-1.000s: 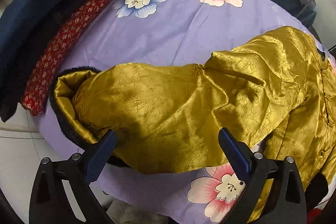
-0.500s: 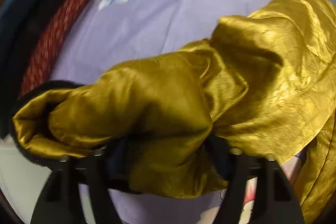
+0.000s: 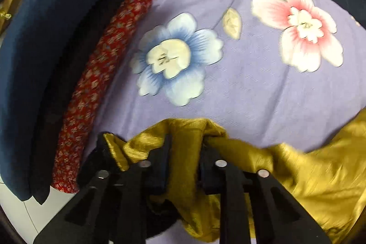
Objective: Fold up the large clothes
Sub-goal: 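Grasp the black fur cuff with the right gripper and pull the sleeve outward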
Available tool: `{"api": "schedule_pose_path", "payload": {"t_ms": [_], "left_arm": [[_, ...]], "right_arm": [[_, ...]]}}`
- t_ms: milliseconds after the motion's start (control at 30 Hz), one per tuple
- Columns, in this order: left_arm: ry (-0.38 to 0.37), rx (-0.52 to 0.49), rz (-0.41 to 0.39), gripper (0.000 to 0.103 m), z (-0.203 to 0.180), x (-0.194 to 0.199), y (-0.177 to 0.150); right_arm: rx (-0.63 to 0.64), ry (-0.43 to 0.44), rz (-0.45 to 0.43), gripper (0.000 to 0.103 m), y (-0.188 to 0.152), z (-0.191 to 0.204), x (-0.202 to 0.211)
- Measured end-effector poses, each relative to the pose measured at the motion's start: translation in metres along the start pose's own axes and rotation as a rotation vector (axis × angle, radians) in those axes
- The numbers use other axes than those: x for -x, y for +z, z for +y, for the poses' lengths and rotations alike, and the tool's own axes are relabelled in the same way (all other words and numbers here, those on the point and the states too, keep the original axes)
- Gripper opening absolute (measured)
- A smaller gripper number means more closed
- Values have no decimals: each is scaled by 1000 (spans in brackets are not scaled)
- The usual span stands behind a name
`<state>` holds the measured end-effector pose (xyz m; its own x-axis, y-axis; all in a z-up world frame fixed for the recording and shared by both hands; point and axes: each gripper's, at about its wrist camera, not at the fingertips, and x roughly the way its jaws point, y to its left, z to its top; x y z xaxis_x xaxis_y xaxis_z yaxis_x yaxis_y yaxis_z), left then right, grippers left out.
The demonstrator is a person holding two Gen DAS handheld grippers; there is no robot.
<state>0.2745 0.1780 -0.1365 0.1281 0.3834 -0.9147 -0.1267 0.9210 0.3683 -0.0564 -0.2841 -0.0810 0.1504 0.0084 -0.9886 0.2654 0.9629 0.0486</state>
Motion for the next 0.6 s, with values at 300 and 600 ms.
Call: {"api": "schedule_pose_path", "payload": {"t_ms": [300, 600], "left_arm": [[-192, -89, -165, 91, -53, 74, -62], [-249, -209, -184, 91, -88, 108, -107]], "right_arm": [[302, -159, 171, 77, -38, 49, -57], [396, -206, 196, 36, -40, 45, -93]]}}
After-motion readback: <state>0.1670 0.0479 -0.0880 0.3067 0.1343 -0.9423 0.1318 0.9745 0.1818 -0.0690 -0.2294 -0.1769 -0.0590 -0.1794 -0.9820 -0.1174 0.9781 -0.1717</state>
